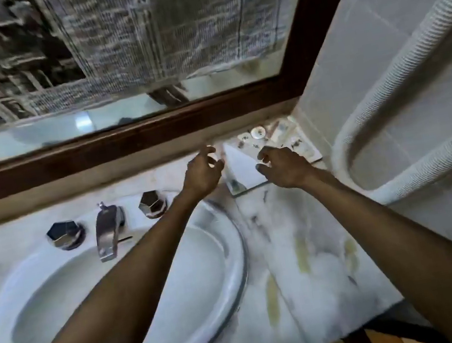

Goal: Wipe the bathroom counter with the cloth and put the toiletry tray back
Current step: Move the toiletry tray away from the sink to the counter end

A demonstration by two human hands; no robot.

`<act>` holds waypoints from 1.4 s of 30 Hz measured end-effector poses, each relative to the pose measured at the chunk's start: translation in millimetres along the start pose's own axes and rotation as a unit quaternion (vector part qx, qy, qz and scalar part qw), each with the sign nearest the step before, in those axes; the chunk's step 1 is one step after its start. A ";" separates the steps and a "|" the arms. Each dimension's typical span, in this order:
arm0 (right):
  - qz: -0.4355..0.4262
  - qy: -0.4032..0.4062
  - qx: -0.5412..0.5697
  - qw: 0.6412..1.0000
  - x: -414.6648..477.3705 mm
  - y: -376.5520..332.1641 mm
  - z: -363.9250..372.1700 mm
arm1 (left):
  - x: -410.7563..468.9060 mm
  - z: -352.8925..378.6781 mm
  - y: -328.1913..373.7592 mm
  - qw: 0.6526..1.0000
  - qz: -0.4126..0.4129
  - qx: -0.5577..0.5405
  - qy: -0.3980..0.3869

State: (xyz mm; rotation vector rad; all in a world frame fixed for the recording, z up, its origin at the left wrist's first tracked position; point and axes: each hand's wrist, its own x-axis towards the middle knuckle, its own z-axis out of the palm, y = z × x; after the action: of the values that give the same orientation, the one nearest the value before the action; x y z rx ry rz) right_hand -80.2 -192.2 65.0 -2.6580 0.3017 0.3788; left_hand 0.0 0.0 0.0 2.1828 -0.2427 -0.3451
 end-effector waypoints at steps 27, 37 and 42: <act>0.168 0.053 0.148 0.973 138.1 129.1 19.3 | 36.8 45.7 -36.5 0.982 -0.169 0.000 0.084; 0.113 0.096 0.223 0.964 103.5 109.5 27.5 | -7.5 11.1 -34.0 0.979 -0.159 -0.014 0.125; 0.068 0.094 0.238 0.964 79.6 75.4 26.2 | -49.1 -22.7 -33.3 0.975 -0.163 -0.024 0.148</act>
State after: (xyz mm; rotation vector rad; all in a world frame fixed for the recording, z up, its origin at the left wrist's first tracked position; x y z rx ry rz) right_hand -31.4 -258.7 -11.8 -2.2048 0.5604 0.0774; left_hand -37.1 51.2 -6.2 2.1916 0.2900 -0.1987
